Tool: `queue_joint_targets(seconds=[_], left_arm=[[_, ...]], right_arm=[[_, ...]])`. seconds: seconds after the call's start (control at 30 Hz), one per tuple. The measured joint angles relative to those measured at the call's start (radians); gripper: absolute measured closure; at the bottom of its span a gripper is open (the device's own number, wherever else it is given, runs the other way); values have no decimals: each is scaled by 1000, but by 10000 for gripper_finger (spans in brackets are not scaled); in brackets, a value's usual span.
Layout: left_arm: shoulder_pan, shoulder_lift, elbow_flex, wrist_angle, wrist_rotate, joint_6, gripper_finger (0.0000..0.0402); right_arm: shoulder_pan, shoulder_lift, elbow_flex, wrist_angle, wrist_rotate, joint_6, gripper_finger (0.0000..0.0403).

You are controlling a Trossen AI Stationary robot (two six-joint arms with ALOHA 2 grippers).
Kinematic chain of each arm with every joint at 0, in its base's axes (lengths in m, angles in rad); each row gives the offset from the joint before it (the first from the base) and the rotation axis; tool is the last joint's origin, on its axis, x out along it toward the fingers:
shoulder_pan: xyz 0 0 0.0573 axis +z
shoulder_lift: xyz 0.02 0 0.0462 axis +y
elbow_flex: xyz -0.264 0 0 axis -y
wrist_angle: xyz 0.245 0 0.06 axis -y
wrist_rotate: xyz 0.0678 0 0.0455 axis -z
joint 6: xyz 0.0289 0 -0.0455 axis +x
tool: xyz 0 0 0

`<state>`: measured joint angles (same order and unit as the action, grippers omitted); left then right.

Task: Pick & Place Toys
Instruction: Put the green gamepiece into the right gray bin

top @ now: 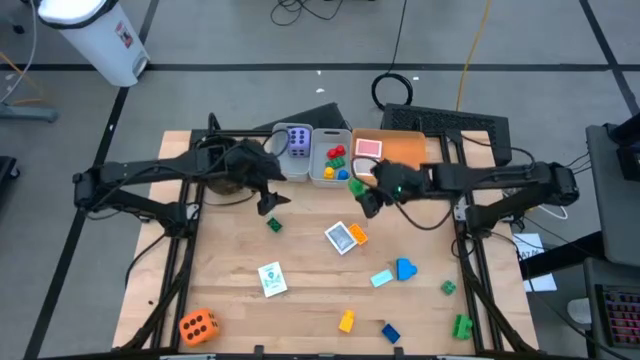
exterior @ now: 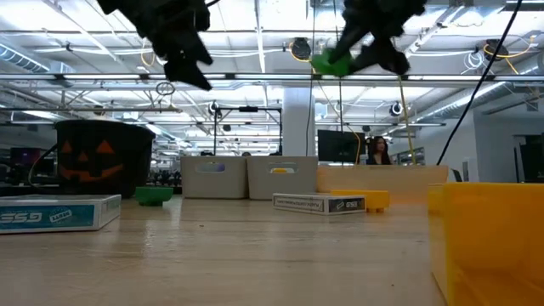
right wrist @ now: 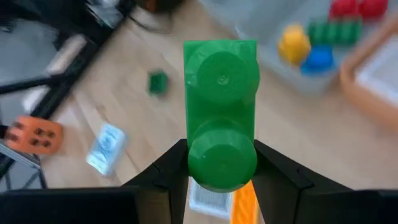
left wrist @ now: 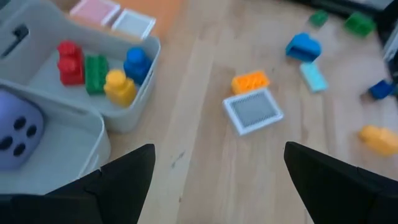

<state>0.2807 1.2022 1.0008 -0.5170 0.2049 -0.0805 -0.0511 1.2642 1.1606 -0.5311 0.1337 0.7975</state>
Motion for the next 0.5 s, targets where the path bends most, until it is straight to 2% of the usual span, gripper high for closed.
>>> queue_joint_targets(seconds=[0.13,0.3,0.5], left_arm=[[29,0,65,-8,39,28,39],[63,11,179,-69,40,107,39],[77,110,388,-272,40,218,39]], right_arm=[[-32,47,146,-134,-1,-134,270],[-49,136,325,-286,-16,-289,271],[-53,236,417,-332,-153,-390,271]])
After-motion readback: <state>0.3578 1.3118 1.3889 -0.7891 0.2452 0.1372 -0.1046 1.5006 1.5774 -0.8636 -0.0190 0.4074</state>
